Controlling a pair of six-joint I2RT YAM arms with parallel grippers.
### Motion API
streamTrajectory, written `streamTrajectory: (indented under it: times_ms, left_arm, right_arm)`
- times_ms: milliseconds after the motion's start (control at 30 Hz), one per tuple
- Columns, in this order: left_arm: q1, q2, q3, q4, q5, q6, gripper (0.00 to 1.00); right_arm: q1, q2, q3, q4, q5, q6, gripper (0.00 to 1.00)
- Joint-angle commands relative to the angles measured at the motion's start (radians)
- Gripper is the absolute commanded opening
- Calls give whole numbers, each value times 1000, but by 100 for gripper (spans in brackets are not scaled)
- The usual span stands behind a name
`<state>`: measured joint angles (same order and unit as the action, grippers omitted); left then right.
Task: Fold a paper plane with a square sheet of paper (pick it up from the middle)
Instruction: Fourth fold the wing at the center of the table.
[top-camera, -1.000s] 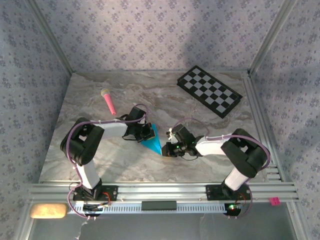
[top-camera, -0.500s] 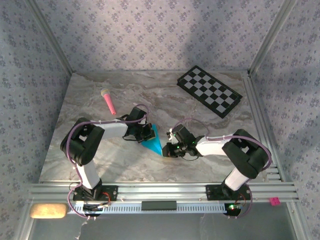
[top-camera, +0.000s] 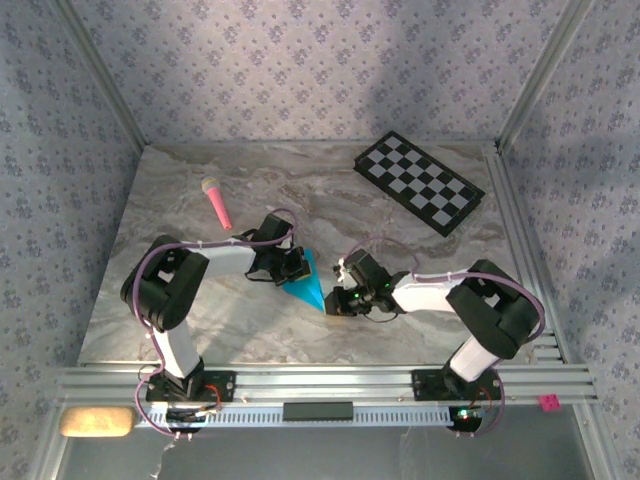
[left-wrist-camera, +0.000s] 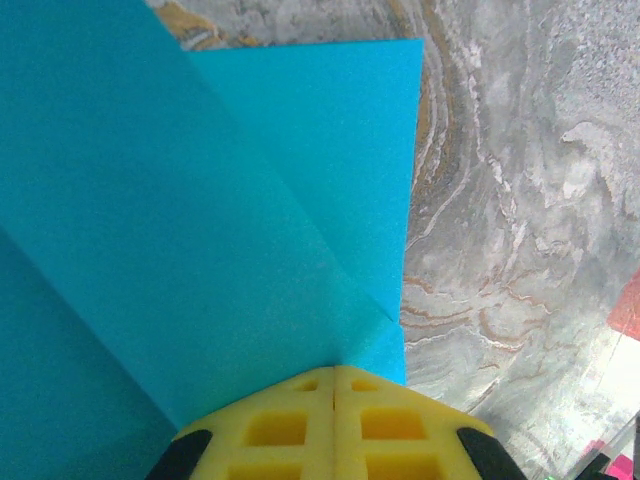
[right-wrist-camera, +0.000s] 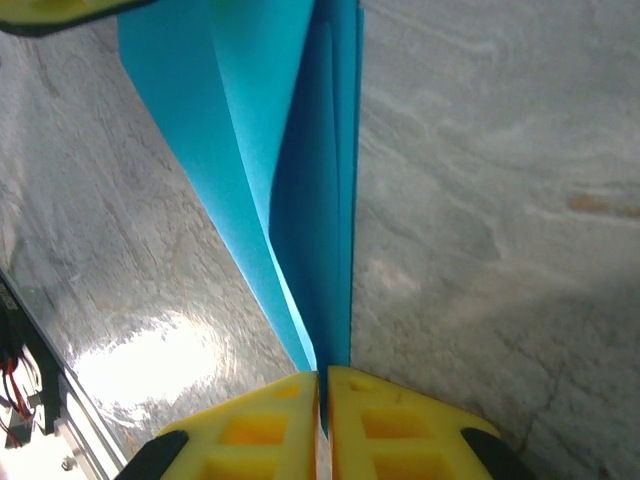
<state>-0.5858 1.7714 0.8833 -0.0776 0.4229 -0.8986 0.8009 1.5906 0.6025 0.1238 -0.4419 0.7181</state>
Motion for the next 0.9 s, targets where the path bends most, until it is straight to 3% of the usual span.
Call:
streamTrajectory:
  times_ms: [0, 300, 567, 667, 767, 867]
  left_arm:
    - [4, 13, -2, -37, -62, 13, 0]
    - [4, 13, -1, -37, -61, 13, 0]
    - [4, 8, -5, -40, -64, 20, 0]
    - [4, 7, -6, -44, -67, 23, 0]
    - [3, 8, -5, -42, -68, 24, 0]
    - [3, 10, -4, -41, -66, 23, 0]
  right_arm:
    - [12, -9, -26, -172, -1, -20, 12]
    - [12, 25, -22, -170, -3, -24, 7]
    - [-4, -91, 5, -209, 31, -25, 19]
    - [-23, -131, 26, -177, -12, -10, 23]
    - [-21, -124, 71, -168, -30, -16, 20]
    - [-19, -75, 109, -118, -66, -8, 11]
